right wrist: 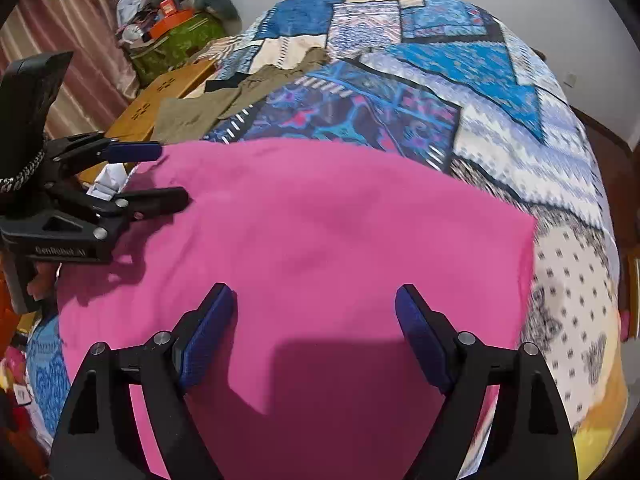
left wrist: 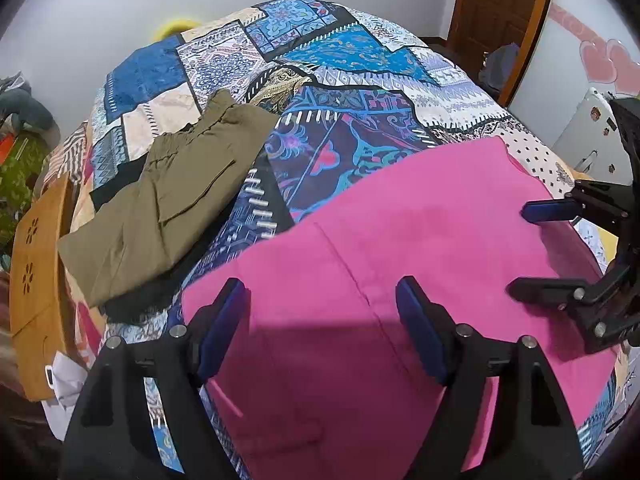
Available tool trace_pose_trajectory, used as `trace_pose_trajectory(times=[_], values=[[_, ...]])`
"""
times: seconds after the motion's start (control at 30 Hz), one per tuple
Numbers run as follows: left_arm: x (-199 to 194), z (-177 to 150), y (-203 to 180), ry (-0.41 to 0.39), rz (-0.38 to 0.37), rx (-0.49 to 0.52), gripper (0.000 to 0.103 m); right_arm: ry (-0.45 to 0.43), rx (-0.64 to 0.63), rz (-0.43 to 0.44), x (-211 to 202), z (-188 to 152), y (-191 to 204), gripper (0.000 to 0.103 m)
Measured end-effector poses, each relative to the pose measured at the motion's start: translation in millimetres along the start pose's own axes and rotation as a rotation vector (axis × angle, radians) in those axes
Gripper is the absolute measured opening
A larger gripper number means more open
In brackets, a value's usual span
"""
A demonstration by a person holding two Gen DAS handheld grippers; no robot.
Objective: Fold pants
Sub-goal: 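Smooth the folded pink pants flat with both tools, then withdraw the left tool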
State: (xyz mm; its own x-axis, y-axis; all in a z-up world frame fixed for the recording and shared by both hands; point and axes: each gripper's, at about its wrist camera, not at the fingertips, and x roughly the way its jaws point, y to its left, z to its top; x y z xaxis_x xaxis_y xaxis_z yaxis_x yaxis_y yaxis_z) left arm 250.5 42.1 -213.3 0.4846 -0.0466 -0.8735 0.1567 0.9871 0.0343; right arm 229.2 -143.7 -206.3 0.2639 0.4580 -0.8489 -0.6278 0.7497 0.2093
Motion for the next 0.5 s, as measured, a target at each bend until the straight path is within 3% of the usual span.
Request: trace_pose_trajectory(times=[0.1, 0.5], values=[[-6, -10, 2, -0.001, 0.019, -0.013, 0.087, -0.003, 0.021, -0.02, -11, -15, 0, 0.081], [-40, -65, 16, -0.019, 0.028, -0.108, 0.088, -0.061, 0.164, -0.052, -45, -68, -17, 0.083]])
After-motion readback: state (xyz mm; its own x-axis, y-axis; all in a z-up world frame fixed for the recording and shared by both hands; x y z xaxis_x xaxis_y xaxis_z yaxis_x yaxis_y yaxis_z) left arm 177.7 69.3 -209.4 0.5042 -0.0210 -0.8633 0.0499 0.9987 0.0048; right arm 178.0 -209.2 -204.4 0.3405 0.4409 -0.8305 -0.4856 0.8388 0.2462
